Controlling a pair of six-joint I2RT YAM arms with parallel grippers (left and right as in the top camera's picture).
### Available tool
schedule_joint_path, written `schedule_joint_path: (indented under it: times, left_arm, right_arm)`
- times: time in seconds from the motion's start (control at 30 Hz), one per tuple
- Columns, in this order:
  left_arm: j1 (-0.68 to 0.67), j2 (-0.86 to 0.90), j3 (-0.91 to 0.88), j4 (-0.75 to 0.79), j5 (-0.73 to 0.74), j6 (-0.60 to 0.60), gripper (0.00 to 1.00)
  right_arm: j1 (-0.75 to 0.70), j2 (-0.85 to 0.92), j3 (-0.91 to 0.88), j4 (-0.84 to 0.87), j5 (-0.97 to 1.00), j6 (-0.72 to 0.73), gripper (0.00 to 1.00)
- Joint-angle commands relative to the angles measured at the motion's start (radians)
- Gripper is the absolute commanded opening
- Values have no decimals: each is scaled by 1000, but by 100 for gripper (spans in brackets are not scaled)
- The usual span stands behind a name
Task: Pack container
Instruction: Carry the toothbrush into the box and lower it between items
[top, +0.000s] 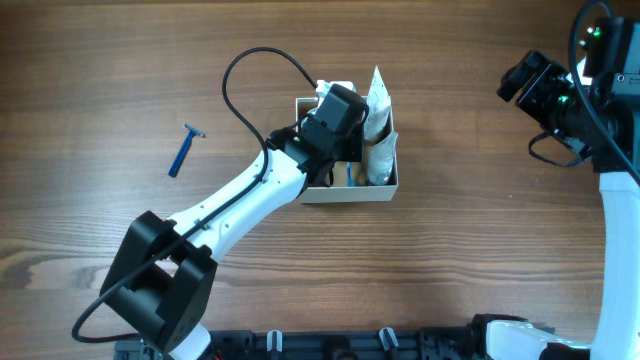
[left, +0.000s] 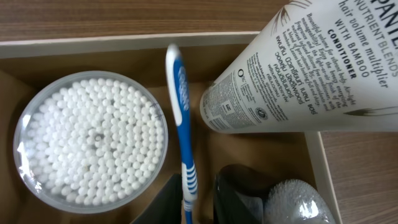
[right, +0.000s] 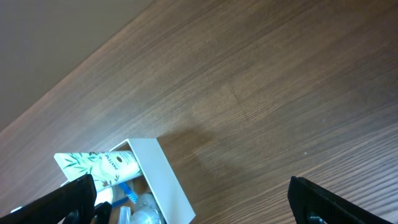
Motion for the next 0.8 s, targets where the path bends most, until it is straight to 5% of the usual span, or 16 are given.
schedule_joint_path:
  times: [0.0, 0.37, 0.43, 0.5, 0.6, 0.77]
  left_arm:
    - [-6, 8, 5, -8, 10, -5, 19]
    - [21, -78, 6, -4, 24, 4, 40]
    - [42, -140, 6, -9, 24, 49, 53]
    - [69, -208, 6, -27, 23, 129, 100]
    - [127, -298, 6, -78, 19, 266, 100]
    - [312, -318, 5, -213, -55, 281, 100]
  right_arm:
    - [-3, 7, -5, 2, 21, 14, 100]
    - [-3, 7, -5, 2, 21, 14, 100]
    - [-3, 7, -5, 2, 21, 14, 100]
    - [-3, 7, -5, 2, 21, 14, 100]
    - [-3, 7, -5, 2, 21, 14, 100]
    - [-3, 7, -5, 2, 21, 14, 100]
